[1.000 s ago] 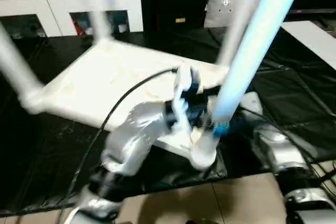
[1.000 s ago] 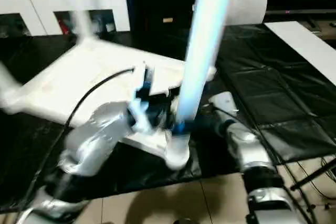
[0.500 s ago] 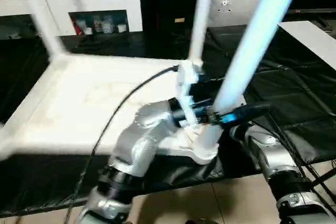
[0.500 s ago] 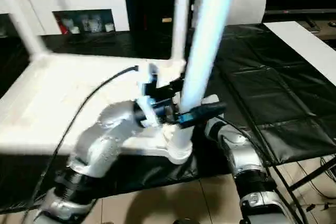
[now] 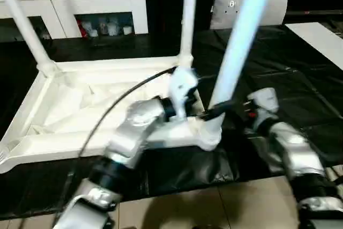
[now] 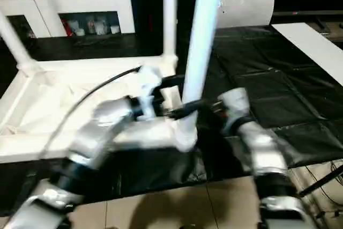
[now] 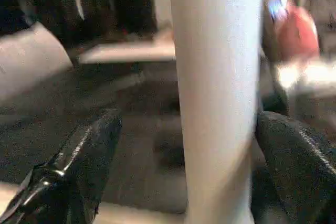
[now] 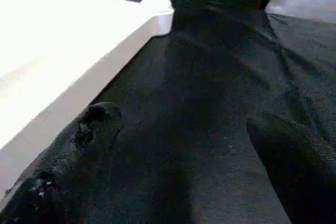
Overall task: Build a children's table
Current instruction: Rotate table base, then rotate leg to tighten
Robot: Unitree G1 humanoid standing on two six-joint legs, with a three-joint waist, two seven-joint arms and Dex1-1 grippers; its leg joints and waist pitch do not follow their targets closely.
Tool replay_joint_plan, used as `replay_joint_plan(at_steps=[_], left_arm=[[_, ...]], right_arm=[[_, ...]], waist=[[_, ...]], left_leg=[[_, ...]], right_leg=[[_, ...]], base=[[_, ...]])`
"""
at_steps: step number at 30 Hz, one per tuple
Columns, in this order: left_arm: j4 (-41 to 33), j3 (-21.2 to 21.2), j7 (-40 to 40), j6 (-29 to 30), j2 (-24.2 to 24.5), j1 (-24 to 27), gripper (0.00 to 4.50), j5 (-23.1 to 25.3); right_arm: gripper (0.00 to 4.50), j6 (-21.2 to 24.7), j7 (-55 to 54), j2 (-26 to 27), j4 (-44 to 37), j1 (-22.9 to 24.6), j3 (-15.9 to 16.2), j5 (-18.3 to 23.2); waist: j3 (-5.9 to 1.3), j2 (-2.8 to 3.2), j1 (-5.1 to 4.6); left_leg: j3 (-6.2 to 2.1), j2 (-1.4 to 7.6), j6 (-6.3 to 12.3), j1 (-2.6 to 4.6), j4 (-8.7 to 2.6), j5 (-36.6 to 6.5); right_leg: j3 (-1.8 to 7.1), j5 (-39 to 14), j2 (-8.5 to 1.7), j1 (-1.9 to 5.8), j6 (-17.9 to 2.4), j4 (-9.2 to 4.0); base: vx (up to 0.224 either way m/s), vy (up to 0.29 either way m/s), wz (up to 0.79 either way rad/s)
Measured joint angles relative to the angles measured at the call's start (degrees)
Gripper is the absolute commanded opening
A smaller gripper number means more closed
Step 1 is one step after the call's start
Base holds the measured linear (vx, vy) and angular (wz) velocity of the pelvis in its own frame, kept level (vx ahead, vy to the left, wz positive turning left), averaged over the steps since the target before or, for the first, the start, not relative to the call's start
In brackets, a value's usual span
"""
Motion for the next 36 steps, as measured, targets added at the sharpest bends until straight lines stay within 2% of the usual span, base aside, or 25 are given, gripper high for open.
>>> replay_joint_plan(at_steps=[4, 9, 10, 13, 14, 17, 20, 21, 26, 27, 28, 30, 33, 36], left_arm=[[1.86, -1.46, -6.22, -0.19, 4.85, 1.6, 4.41, 0.5], [6.7, -3.9, -10.22, -0.02, 7.01, 0.35, 4.41, 2.61], [8.68, -4.68, -10.56, -0.35, 7.18, -0.67, 4.14, 3.84], [13.83, -5.31, -10.65, -0.68, 8.35, -2.52, 4.05, 7.0], [14.9, -5.34, -10.68, -0.71, 8.39, -2.88, 4.05, 7.41], [17.24, -6.1, -11.26, -1.01, 8.02, -4.22, 3.67, 7.98], [18.5, -6.52, -12.42, -0.63, 7.57, -5.05, 3.61, 7.99], [18.93, -6.52, -12.83, -0.35, 7.49, -5.22, 3.33, 7.99], [19.58, -6.55, -15.07, 0.22, 6.82, -5.26, 3.15, 7.99], [19.58, -6.54, -15.38, 0.31, 6.66, -5.3, 2.87, 7.98], [19.58, -6.54, -15.59, 0.34, 6.55, -5.31, 2.79, 7.97], [19.58, -6.53, -15.91, 0.57, 6.4, -5.35, 2.77, 7.94], [19.57, -6.49, -16.14, 1.65, 6.11, -5.54, 2.41, 7.74], [19.57, -6.46, -16.85, 3.05, 6.1, -5.89, 2.33, 7.75]], right_arm=[[4.5, 0.9, 8.16, -3.48, -4.01, 3.35, 0.19, 2.95], [4.5, 2.6, 15.14, -5.55, -8.67, 5.2, 1.25, 5.7], [4.5, 3.04, 16.69, -6.53, -9.86, 5.9, 1.67, 6.05], [4.5, 3.91, 21.51, -8.83, -13.38, 8.11, 3.32, 6.65], [4.5, 4.32, 22.69, -9.18, -14.36, 8.87, 3.68, 6.83], [4.5, 6.36, 26.53, -10.09, -18.03, 10.81, 4.73, 8.64], [4.5, 7.2, 28.5, -11.38, -19.77, 11.17, 5.22, 9.27], [4.5, 7.36, 29.01, -11.83, -20.36, 11.3, 5.24, 9.54], [4.5, 7.99, 29.95, -12.83, -20.76, 11.95, 5.24, 10.38], [4.5, 8.43, 30.13, -12.83, -20.98, 12.12, 5.24, 10.4], [4.5, 8.64, 30.22, -12.84, -21.45, 12.32, 5.24, 10.4], [4.5, 8.79, 30.3, -12.85, -22.47, 12.52, 5.24, 10.5], [4.5, 8.89, 30.28, -12.86, -22.85, 12.52, 5.25, 10.56], [4.5, 9.36, 30.3, -12.86, -22.85, 12.52, 5.33, 10.76]], waist=[[0.01, 0.05, 0.75], [-0.01, 0.08, 1.37], [-0.01, 0.08, 1.58], [-0.01, 0.09, 1.64], [-0.02, 0.1, 1.64], [-0.05, 0.15, 1.6], [-0.05, 0.15, 1.68], [-0.05, 0.15, 1.7], [-0.06, 0.15, 1.87], [-0.06, 0.15, 1.93], [-0.06, 0.15, 1.98], [-0.06, 0.16, 2.09], [-0.06, 0.15, 2.41], [-0.07, 0.16, 2.61]], left_leg=[[0.0, 0.0, 0.01, 0.01, 0.0, 0.0], [0.0, -0.02, 0.0, 0.03, 0.02, 0.0], [0.0, -0.02, 0.0, 0.03, 0.02, 0.01], [-0.01, -0.02, 0.0, 0.03, 0.01, 0.0], [-0.01, -0.02, 0.01, 0.02, 0.0, 0.0], [0.0, -0.03, 0.08, -0.02, -0.01, 0.0], [-0.01, -0.03, 0.08, -0.02, -0.01, 0.0], [-0.01, -0.03, 0.08, -0.02, -0.02, 0.0], [-0.01, -0.03, 0.08, -0.02, -0.03, 0.0], [-0.01, -0.03, 0.08, -0.02, -0.03, 0.0], [-0.01, -0.03, 0.08, -0.03, -0.04, 0.0], [-0.01, -0.03, 0.08, -0.03, -0.05, 0.0], [-0.01, -0.03, 0.09, -0.02, -0.06, 0.0], [-0.01, -0.03, 0.09, -0.01, -0.08, 0.0]], right_leg=[[0.0, -0.02, -0.01, -0.02, 0.02, -0.03], [0.0, 0.02, -0.03, 0.04, 0.0, -0.03], [-0.02, 0.01, -0.03, 0.05, 0.0, -0.03], [-0.03, 0.01, -0.03, 0.07, 0.02, -0.06], [-0.03, 0.01, -0.03, 0.07, 0.03, -0.11], [-0.04, 0.01, -0.03, 0.07, 0.05, -0.2], [-0.04, 0.02, -0.03, 0.07, 0.05, -0.22], [-0.05, 0.02, -0.03, 0.07, 0.05, -0.22], [-0.06, 0.02, -0.03, 0.08, 0.05, -0.27], [-0.07, 0.02, -0.03, 0.08, 0.05, -0.29], [-0.07, 0.02, -0.03, 0.08, 0.05, -0.3], [-0.07, 0.02, -0.03, 0.08, 0.06, -0.32], [-0.08, 0.02, -0.03, 0.1, 0.06, -0.35], [-0.08, 0.02, -0.03, 0.1, 0.06, -0.37]], base=[[0.0, 0.0, 0.0], [0.0, 0.0, 0.0], [0.0, 0.0, 0.0], [0.0, 0.0, 0.0], [0.0, 0.0, 0.0], [0.0, 0.0, 0.0], [0.0, 0.0, 0.0], [0.0, 0.0, 0.0], [0.0, 0.0, 0.0], [0.0, 0.0, 0.0], [0.0, 0.0, 0.0], [0.0, 0.0, 0.0], [0.0, 0.0, 0.0], [0.0, 0.0, 0.0]])
